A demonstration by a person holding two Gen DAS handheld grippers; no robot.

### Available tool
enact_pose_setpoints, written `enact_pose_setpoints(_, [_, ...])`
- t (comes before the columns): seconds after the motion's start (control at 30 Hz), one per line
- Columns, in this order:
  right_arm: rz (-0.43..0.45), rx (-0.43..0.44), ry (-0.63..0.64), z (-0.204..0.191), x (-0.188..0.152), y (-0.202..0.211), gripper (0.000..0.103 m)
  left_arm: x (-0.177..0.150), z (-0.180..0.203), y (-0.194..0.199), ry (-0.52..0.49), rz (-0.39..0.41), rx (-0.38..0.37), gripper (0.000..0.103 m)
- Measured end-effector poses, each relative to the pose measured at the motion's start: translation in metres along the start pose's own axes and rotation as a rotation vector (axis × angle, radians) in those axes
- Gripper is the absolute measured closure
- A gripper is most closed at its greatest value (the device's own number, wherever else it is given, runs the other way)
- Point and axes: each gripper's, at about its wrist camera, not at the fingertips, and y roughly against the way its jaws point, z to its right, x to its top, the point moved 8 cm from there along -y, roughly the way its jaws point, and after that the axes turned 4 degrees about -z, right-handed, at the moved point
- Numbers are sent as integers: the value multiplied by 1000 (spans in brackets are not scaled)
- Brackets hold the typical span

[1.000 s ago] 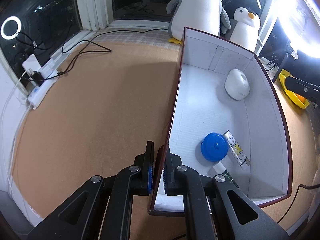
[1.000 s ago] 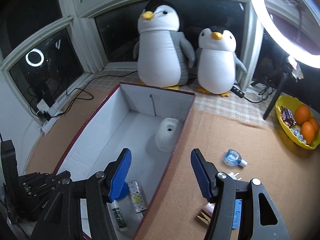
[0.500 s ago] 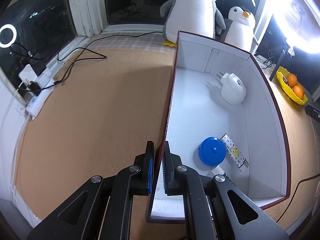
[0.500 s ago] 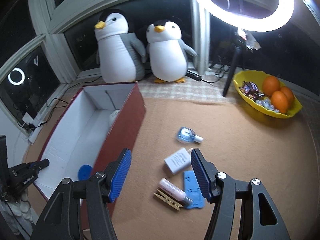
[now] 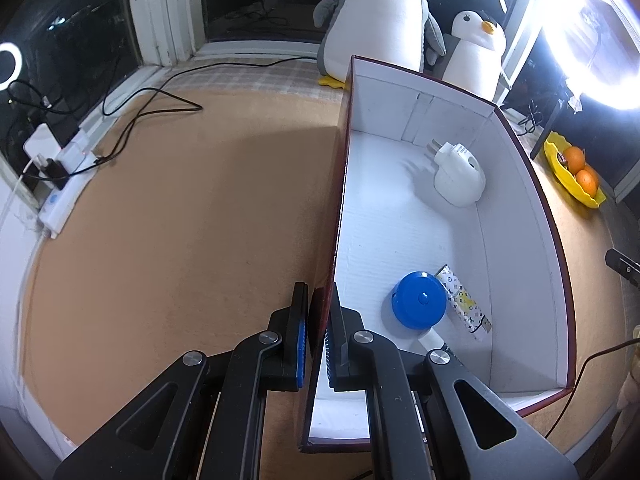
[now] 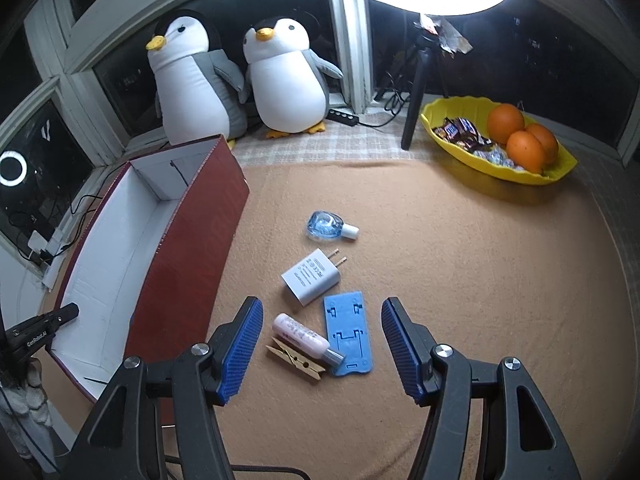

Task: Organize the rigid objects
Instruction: 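Return the right gripper to the items and grasp the blue phone stand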

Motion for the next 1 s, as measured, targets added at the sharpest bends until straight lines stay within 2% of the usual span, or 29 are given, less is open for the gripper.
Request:
enact_pose_setpoints(0.27, [-47, -13, -106, 31, -17, -14, 45, 1, 1, 0, -22, -2, 8, 97])
enact_pose_setpoints(0.5, [-85, -18, -145, 38, -28, -29, 45, 1, 3, -1, -51, -7, 17, 97])
enact_pose_setpoints(0.67, [-106, -6, -132, 31, -18, -42, 45, 1, 3, 0, -54, -8, 11, 97])
enact_pose_setpoints(1.0, [-241, -83, -19, 19, -7, -92, 45, 1, 2, 0, -46, -6, -6, 97])
